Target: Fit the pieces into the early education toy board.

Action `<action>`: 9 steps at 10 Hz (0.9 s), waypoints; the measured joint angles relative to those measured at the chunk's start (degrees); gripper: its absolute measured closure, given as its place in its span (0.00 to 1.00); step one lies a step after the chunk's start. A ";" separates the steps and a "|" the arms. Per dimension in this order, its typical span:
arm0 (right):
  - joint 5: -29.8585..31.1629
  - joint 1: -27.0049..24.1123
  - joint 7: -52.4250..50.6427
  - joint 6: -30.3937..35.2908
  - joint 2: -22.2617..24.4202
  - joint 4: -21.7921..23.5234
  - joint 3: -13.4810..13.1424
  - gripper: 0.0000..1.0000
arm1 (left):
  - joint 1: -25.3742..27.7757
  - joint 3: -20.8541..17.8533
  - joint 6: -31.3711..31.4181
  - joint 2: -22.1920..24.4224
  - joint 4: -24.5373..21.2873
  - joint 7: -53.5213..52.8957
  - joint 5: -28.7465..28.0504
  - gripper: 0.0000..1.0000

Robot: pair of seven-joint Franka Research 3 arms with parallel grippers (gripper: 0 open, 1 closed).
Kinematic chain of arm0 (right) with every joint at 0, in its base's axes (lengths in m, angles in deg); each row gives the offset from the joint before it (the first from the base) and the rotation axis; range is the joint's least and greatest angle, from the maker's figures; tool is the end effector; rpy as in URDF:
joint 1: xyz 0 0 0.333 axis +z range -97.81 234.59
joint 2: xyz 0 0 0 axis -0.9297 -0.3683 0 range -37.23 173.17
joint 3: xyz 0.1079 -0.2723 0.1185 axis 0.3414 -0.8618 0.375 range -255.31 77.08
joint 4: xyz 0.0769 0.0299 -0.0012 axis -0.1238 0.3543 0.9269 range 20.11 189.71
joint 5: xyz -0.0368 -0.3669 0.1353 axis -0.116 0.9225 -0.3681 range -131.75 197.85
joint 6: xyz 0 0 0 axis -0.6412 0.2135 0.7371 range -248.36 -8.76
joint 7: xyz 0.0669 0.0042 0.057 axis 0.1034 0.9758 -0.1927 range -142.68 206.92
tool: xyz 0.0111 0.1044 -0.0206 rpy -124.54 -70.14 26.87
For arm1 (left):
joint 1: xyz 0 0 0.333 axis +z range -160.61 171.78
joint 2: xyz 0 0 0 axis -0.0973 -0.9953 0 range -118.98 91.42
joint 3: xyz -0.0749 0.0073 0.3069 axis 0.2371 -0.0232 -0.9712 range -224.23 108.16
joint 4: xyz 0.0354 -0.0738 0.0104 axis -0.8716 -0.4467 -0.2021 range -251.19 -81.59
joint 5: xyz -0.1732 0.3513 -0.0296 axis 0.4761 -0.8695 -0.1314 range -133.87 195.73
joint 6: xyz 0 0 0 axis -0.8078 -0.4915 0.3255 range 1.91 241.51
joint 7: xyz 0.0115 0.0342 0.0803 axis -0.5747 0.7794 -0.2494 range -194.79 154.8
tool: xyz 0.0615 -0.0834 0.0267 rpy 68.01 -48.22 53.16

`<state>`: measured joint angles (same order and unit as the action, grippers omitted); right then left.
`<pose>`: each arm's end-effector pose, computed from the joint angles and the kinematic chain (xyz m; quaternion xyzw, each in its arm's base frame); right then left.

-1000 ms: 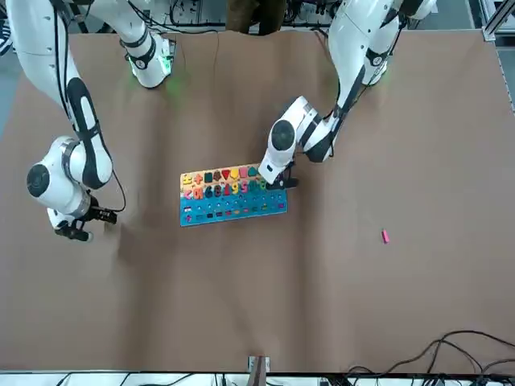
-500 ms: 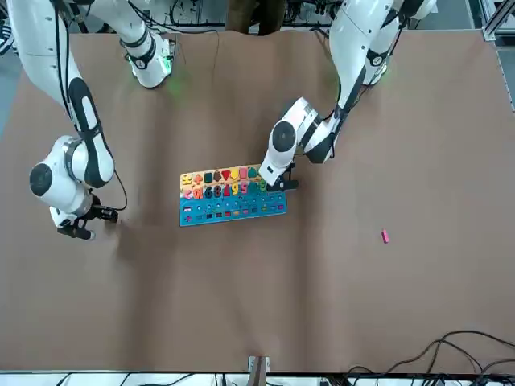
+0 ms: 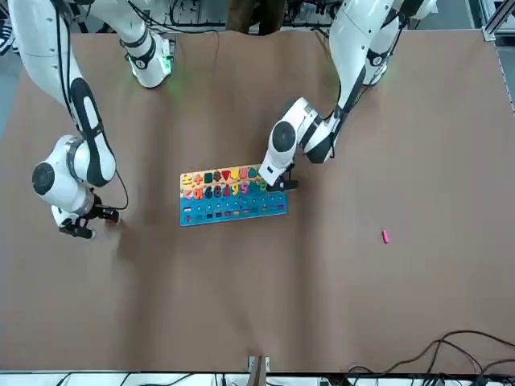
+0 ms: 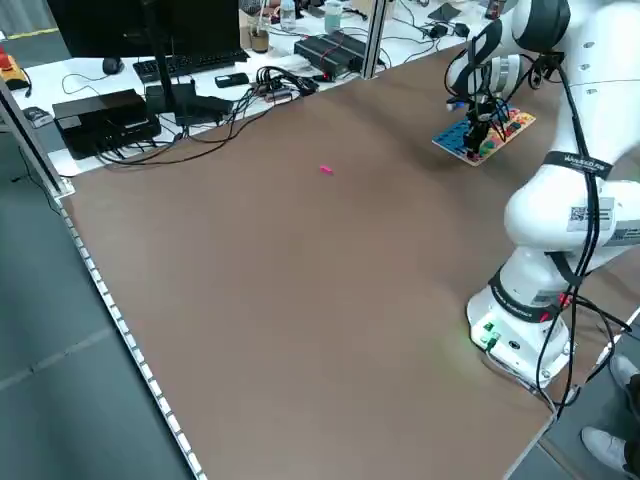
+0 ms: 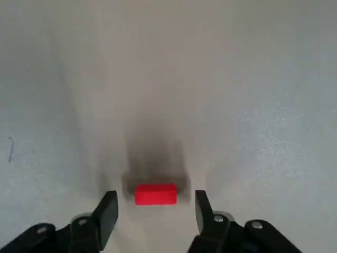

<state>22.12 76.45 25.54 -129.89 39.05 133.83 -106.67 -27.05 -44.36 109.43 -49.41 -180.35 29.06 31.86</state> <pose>0.5690 -0.0990 0.1833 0.9958 -0.0883 -0.0129 0.0200 0.4402 -0.4514 0.1861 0.9939 0.0468 -0.0998 0.0032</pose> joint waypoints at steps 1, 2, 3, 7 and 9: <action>0.00 0.00 0.00 -0.03 0.00 0.02 0.00 0.34 | 0.00 0.00 0.00 -0.01 0.00 0.00 0.00 0.74; 0.00 0.00 0.00 -0.03 0.00 0.06 0.00 0.36 | 0.00 0.00 0.00 -0.02 0.01 0.00 0.00 0.74; 0.00 0.00 0.00 -0.28 0.00 0.22 0.00 0.38 | 0.00 0.00 0.00 -0.02 0.01 0.00 0.00 0.74; 0.00 0.00 0.01 -2.19 -0.01 1.59 0.01 0.45 | -0.02 0.01 -0.05 -0.02 0.01 0.00 0.00 0.74; 0.00 0.04 0.02 -2.16 0.00 1.61 0.07 0.45 | -0.04 0.03 -0.10 -0.02 0.01 0.00 0.00 0.74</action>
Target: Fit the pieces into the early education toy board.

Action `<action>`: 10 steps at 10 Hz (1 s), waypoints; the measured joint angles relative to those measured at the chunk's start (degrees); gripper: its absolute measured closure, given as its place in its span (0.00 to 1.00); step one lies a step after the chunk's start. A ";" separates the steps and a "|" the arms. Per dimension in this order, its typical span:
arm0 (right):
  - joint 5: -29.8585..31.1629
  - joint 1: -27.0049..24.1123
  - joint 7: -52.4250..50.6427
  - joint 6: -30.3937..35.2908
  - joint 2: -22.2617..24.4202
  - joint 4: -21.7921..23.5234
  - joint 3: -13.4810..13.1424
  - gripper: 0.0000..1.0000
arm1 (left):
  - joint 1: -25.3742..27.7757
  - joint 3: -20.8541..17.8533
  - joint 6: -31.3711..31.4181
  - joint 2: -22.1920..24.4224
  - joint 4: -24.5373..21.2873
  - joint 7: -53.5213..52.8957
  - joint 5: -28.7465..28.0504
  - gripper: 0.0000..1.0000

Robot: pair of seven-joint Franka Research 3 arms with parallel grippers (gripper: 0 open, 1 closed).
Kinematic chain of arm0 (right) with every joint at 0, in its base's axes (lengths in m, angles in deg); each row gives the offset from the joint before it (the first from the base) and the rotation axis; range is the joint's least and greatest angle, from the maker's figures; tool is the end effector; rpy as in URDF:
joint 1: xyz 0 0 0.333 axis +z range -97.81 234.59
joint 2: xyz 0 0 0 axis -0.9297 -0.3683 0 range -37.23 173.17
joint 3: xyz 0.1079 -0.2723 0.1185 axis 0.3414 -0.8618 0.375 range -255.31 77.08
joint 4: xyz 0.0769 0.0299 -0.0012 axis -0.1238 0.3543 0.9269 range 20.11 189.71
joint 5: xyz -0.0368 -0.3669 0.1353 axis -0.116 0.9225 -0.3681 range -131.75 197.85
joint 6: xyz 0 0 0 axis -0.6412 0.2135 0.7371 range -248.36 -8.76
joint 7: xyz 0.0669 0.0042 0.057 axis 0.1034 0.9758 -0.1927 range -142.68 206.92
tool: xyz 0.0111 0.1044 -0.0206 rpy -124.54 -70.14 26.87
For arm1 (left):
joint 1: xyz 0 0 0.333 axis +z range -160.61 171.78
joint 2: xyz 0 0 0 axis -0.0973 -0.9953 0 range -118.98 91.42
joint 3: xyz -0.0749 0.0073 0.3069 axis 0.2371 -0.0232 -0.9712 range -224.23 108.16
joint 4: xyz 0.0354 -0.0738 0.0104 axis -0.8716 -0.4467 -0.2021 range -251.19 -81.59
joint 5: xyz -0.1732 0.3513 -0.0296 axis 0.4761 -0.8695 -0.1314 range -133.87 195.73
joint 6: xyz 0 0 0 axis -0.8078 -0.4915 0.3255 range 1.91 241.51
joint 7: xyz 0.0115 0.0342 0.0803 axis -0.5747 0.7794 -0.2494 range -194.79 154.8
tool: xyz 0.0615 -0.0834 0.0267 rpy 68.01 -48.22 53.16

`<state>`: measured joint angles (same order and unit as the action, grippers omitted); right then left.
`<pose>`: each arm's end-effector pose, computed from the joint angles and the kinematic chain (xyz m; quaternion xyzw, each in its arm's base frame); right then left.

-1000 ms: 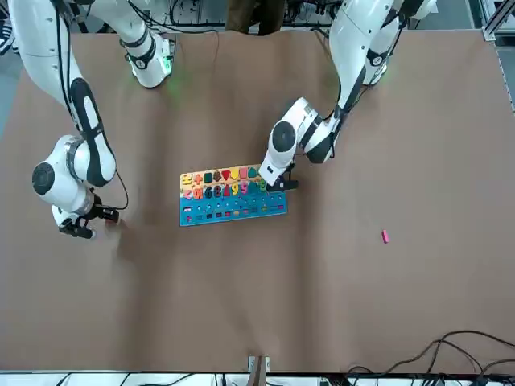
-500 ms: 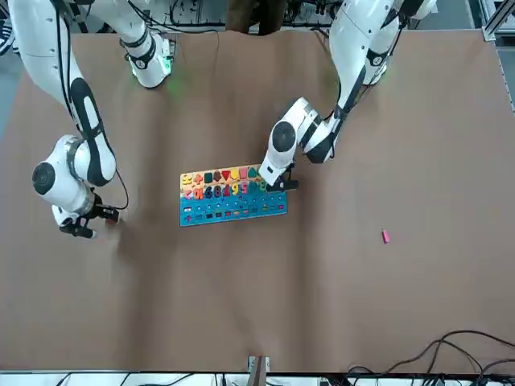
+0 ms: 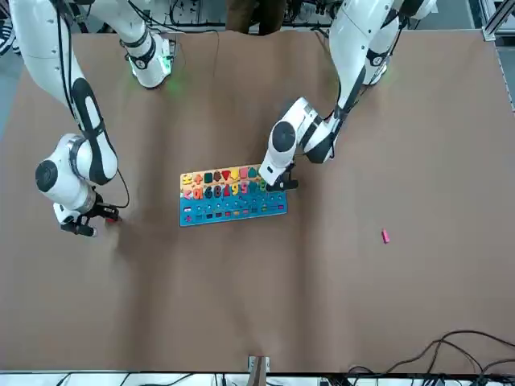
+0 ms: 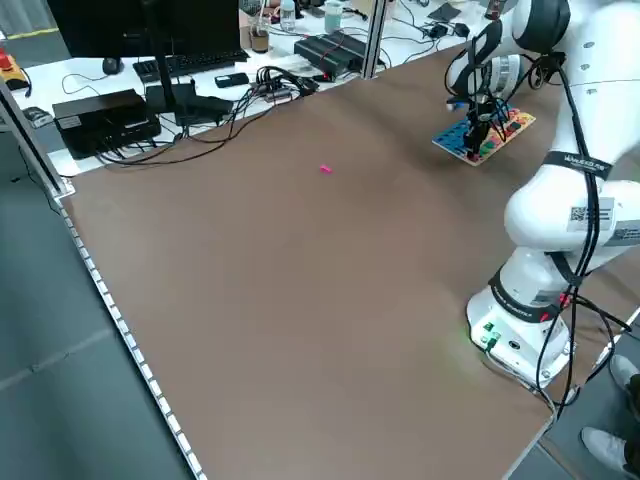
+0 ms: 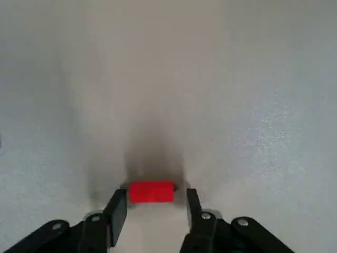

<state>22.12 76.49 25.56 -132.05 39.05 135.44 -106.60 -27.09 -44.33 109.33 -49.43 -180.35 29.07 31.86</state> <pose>0.5619 -0.0990 0.1766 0.9957 -0.0889 -0.0084 0.0230 0.4395 -0.4517 0.1858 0.9938 0.0462 -0.1006 0.0025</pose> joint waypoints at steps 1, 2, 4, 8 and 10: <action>0.00 0.08 0.00 0.01 0.00 0.00 0.07 0.46 | -0.02 0.02 -0.05 0.00 -0.01 0.00 0.00 0.74; 0.00 0.12 0.01 0.01 0.00 0.00 0.11 0.46 | -0.06 0.09 -0.18 -0.02 -0.06 0.00 0.00 0.74; 0.00 0.12 0.01 0.01 0.02 -0.02 0.10 0.46 | -0.23 0.19 -0.22 -0.26 -0.32 0.02 0.00 0.74; 0.00 0.12 0.01 -0.03 0.21 -0.22 0.10 0.46 | -0.21 0.20 -0.23 -0.27 -0.31 0.03 0.00 0.74; 0.00 0.12 0.02 -0.08 0.25 -0.34 0.10 0.48 | -0.21 0.21 -0.23 -0.27 -0.31 0.03 0.00 0.74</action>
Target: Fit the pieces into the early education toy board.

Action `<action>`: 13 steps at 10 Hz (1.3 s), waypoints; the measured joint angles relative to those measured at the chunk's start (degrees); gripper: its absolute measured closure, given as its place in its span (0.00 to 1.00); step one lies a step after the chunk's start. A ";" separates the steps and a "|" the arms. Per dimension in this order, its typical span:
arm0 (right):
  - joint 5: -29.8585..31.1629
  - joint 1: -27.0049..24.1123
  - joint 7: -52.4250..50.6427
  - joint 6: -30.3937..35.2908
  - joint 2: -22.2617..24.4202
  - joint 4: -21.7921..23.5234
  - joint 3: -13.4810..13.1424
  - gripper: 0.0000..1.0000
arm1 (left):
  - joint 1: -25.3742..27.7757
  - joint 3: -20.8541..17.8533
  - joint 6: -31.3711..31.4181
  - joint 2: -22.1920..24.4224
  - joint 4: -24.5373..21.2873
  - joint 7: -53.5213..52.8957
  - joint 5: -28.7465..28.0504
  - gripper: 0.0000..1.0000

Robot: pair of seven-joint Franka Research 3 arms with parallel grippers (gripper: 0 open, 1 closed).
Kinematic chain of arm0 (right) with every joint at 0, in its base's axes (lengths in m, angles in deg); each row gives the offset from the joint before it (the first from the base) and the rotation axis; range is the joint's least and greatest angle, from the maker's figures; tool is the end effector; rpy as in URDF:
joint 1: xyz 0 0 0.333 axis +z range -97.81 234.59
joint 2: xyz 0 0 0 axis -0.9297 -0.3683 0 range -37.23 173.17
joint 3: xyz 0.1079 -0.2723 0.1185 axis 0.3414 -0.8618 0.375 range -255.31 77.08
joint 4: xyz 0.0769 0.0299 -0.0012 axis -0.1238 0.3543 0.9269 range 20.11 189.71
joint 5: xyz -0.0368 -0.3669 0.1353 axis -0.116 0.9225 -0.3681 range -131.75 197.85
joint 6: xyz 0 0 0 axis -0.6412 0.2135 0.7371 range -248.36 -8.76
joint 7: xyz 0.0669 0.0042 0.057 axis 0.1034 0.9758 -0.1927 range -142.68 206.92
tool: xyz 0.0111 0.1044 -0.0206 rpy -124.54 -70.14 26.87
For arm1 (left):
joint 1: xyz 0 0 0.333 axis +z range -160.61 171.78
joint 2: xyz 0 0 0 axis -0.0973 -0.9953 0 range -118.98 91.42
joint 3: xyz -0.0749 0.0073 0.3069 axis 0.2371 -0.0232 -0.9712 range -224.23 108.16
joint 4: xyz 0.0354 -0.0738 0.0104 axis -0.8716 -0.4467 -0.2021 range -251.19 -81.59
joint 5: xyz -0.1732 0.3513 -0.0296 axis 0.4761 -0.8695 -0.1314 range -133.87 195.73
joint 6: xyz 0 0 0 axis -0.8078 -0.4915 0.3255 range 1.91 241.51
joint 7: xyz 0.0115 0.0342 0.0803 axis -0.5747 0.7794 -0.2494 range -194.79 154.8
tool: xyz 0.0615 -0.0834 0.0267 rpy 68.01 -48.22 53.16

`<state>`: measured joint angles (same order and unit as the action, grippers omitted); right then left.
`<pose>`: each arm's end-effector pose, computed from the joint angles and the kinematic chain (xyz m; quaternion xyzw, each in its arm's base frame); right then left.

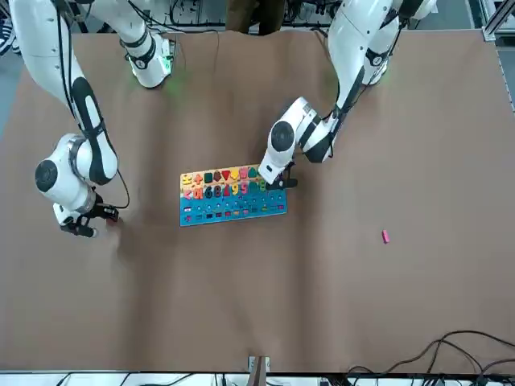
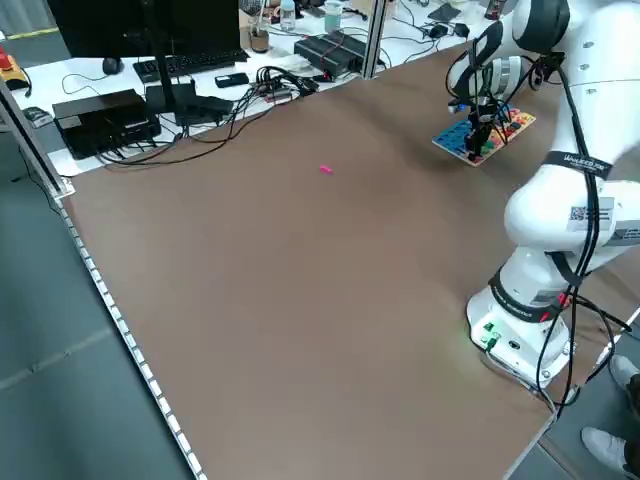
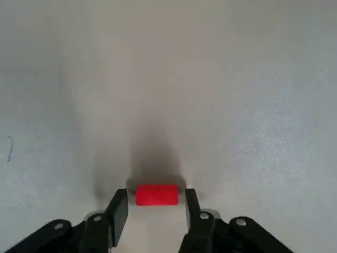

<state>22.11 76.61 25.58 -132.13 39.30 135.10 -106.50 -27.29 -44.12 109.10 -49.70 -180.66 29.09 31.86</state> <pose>0.5654 -0.0968 0.1810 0.9960 -0.0870 -0.0027 0.0223 0.4338 -0.4530 0.1809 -0.9934 -0.0429 0.1063 0.0018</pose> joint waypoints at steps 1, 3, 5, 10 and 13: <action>0.00 0.00 0.00 -0.02 0.00 -0.02 0.00 0.49 | 0.00 0.00 0.00 0.00 0.00 0.00 0.00 0.74; 0.00 0.00 0.00 -0.02 0.00 -0.02 0.00 0.50 | 0.01 0.00 0.00 0.00 0.00 0.00 0.00 0.74; 0.00 0.00 0.00 -0.04 0.00 -0.02 0.00 0.51 | 0.10 -0.06 0.08 -0.03 0.08 0.00 0.00 0.74; 0.00 0.00 0.01 -0.09 0.01 -0.18 0.00 0.56 | 0.15 -0.09 0.10 -0.06 0.12 0.00 0.00 0.74; -0.01 0.00 0.02 -0.09 0.01 -0.27 0.00 0.57 | 0.15 -0.09 0.10 -0.06 0.13 0.00 0.00 0.74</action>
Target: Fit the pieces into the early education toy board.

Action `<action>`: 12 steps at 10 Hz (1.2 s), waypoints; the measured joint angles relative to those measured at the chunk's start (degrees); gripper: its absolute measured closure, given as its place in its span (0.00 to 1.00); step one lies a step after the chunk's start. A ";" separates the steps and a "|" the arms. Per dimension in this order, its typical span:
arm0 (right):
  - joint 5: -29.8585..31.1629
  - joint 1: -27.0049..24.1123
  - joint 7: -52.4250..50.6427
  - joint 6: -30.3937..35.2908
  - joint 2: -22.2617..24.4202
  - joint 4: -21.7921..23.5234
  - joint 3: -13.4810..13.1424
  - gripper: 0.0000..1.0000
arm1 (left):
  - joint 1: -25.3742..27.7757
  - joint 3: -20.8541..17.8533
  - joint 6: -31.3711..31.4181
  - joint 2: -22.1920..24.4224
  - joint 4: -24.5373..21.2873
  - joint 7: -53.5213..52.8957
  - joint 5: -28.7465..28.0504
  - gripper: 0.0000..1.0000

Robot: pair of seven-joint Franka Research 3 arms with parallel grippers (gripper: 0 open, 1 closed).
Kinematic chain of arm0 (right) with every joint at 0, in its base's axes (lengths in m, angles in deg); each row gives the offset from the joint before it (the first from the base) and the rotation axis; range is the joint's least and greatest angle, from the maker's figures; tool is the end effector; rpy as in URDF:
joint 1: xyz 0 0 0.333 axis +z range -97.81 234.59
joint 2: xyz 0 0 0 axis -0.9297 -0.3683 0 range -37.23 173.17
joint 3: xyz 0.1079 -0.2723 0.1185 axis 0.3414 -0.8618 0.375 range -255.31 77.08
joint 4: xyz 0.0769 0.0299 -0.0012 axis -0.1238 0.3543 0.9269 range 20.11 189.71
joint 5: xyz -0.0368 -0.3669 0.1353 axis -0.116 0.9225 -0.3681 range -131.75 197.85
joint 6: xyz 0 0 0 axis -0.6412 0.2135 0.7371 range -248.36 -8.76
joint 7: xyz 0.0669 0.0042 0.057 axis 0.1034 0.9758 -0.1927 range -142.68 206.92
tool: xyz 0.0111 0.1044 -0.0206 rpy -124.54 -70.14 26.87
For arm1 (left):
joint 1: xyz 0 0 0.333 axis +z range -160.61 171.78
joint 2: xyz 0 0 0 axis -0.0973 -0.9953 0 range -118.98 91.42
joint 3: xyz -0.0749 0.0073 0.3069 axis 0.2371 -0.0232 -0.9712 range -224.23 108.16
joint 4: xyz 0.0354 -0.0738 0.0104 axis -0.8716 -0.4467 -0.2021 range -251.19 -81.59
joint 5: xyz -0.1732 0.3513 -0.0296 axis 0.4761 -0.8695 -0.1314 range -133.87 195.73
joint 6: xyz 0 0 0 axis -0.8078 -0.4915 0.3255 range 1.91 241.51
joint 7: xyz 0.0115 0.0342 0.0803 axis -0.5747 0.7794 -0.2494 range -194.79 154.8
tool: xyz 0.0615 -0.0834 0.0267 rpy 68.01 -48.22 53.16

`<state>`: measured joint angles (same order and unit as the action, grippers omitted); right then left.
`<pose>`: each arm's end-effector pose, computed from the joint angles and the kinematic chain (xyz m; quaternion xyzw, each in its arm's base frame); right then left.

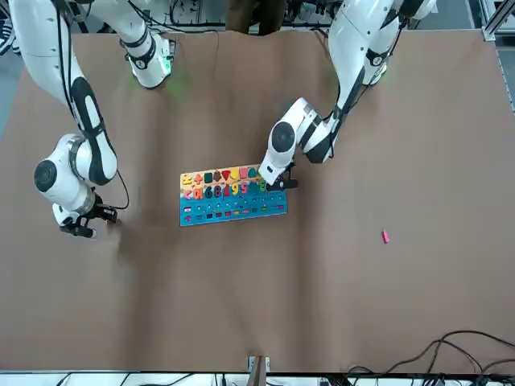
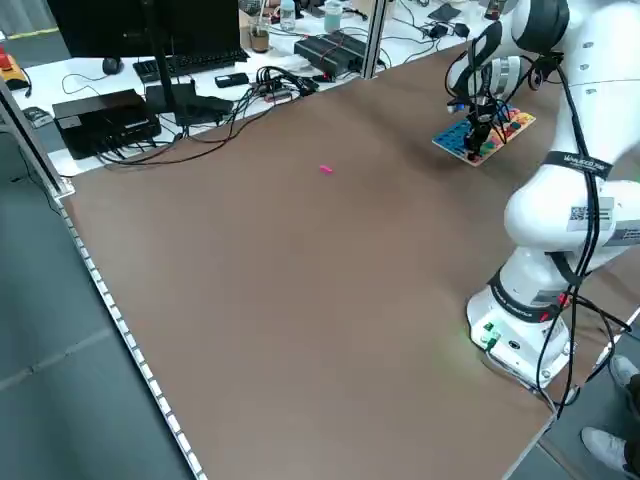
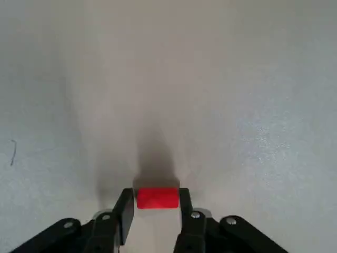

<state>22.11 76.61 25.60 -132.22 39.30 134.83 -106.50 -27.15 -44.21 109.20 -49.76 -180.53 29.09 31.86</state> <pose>0.5675 -0.0968 0.1828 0.9960 -0.0869 0.0004 0.0225 0.4363 -0.4518 0.1811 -0.9934 -0.0450 0.1051 0.0008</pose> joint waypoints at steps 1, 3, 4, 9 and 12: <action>0.00 0.00 0.00 0.00 0.00 0.00 0.00 0.58 | 0.00 0.00 0.00 0.00 0.00 0.00 0.00 0.74; 0.00 0.00 0.00 0.00 0.00 -0.01 0.00 0.58 | 0.01 -0.16 0.21 -0.18 0.04 -0.01 0.00 0.70; 0.00 0.00 0.00 0.00 0.00 -0.01 0.00 0.58 | 0.01 -0.16 0.20 -0.19 0.06 -0.01 0.00 0.70; 0.00 0.00 0.01 0.00 0.00 -0.01 0.00 0.61 | 0.04 -0.25 0.16 -0.19 0.08 -0.01 0.00 0.63; 0.00 0.00 0.01 0.01 0.02 -0.01 0.00 0.65 | 0.08 -0.42 0.21 -0.20 0.33 -0.01 -0.01 0.59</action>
<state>22.10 76.61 25.61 -132.21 39.32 134.82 -106.50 -27.07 -44.64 109.41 -49.96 -180.21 29.08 31.85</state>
